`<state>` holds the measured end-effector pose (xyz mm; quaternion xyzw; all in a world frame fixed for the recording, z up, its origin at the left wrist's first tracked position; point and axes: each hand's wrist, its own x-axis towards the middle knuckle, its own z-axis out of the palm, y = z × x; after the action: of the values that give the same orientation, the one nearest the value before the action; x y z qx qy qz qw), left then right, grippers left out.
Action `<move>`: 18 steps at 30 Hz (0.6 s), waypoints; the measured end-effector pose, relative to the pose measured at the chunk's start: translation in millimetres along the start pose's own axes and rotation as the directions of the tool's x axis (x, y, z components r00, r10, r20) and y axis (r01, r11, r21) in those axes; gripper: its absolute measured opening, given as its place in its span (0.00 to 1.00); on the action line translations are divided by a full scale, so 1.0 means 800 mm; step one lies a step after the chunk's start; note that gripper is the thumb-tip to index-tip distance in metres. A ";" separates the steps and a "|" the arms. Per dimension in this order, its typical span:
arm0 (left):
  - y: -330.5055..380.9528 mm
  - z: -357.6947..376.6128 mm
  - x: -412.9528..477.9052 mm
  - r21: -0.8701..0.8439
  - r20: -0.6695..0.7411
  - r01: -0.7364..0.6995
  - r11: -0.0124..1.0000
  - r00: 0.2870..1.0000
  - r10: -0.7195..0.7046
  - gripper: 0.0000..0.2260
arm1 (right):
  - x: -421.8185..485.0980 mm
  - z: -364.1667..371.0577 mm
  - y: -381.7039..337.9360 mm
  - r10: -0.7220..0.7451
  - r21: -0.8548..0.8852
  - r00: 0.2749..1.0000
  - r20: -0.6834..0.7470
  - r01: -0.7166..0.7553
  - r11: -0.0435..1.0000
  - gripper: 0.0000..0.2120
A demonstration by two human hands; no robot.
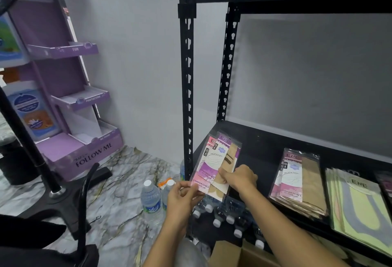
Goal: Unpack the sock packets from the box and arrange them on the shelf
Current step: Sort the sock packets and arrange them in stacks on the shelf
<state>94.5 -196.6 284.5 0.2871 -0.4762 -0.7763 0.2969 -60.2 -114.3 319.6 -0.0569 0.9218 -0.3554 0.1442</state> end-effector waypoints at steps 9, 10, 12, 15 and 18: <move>-0.006 -0.007 -0.014 -0.097 0.041 0.041 0.994 0.998 -0.037 0.07 | -0.017 -0.013 0.007 -0.018 0.315 0.996 0.084 -0.010 0.949 0.20; -0.005 -0.007 -0.016 -0.105 0.040 0.040 0.994 0.999 -0.036 0.07 | -0.022 -0.018 0.007 -0.040 0.387 0.996 0.078 0.007 0.922 0.14; -0.004 -0.007 -0.019 -0.121 0.041 0.028 0.992 0.999 -0.024 0.06 | -0.029 -0.028 0.010 -0.058 0.485 0.997 0.055 0.024 0.874 0.13; 0.000 -0.008 -0.026 -0.146 0.044 0.013 0.989 0.999 -0.006 0.06 | -0.040 -0.047 0.015 -0.076 0.601 0.997 0.028 0.044 0.798 0.17; 0.004 -0.007 -0.032 -0.169 0.024 -0.005 0.986 1.000 0.009 0.05 | -0.051 -0.068 0.024 -0.109 0.678 0.994 0.011 0.073 0.732 0.16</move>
<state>115.9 -181.6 289.4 0.2498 -0.4134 -0.8163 0.3168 -38.3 -56.6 354.2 -0.0545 0.7220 -0.6708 0.1602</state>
